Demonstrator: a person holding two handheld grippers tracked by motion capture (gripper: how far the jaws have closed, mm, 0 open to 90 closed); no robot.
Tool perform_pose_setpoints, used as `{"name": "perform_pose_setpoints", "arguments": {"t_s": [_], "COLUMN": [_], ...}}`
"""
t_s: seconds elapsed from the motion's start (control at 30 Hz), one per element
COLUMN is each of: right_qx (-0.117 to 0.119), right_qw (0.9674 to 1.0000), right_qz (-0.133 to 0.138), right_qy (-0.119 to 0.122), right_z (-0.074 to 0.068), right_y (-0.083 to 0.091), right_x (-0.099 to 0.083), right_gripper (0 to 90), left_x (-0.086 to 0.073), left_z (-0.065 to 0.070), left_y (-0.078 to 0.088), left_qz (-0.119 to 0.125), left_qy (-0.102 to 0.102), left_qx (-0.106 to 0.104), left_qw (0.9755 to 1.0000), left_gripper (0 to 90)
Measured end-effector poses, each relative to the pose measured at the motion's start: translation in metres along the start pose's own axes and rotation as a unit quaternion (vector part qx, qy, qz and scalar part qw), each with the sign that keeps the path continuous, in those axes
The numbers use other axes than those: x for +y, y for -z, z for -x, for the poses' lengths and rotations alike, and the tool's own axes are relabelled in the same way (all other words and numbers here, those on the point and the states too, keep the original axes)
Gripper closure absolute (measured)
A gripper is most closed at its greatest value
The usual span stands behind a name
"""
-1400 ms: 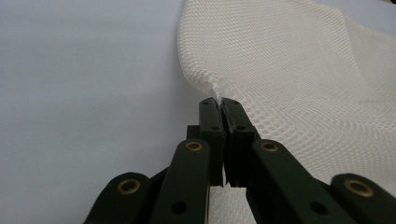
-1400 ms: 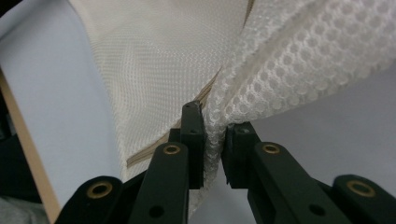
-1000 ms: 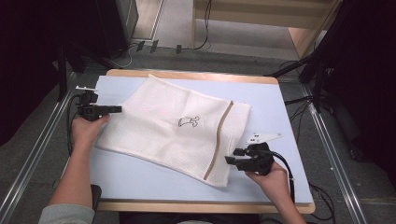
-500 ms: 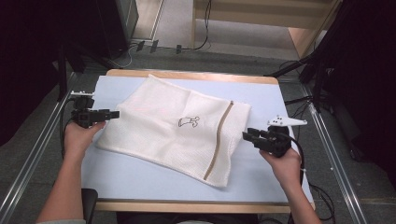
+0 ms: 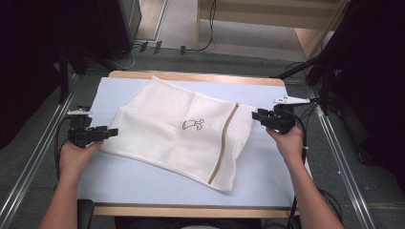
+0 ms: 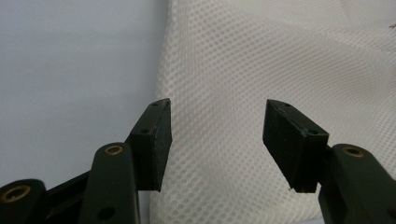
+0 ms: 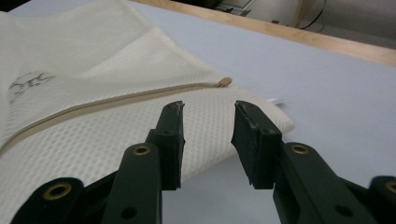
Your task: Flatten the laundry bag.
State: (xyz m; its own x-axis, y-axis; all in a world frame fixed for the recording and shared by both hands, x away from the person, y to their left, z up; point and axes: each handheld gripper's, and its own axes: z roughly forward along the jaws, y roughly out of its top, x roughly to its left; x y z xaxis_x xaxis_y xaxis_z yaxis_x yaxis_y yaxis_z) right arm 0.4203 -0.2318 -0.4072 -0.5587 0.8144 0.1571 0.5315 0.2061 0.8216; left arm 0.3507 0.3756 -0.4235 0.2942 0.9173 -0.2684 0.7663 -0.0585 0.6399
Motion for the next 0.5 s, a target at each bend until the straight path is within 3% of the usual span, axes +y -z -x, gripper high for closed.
{"name": "perform_pose_setpoints", "arguments": {"t_s": [0.17,0.3,0.5], "right_qx": [-0.003,-0.019,-0.045], "right_qw": [0.9997,0.9995,0.9981], "right_qz": [-0.016,-0.025,-0.039], "right_qy": [-0.015,-0.005,-0.017], "right_z": [0.013,0.02,0.037], "right_y": [-0.026,-0.048,-0.075], "right_x": [0.004,0.009,0.005], "right_gripper": [63.1,60.3,53.3], "left_x": [-0.008,-0.014,-0.02], "left_z": [-0.004,-0.007,-0.008], "left_y": [0.002,0.0,-0.005], "left_qz": [0.001,-0.009,-0.024], "left_qy": [0.007,0.012,0.018], "left_qx": [0.001,-0.002,-0.007], "left_qw": [1.0,0.9999,0.9995], "left_gripper": [42.8,42.9,42.9]}}
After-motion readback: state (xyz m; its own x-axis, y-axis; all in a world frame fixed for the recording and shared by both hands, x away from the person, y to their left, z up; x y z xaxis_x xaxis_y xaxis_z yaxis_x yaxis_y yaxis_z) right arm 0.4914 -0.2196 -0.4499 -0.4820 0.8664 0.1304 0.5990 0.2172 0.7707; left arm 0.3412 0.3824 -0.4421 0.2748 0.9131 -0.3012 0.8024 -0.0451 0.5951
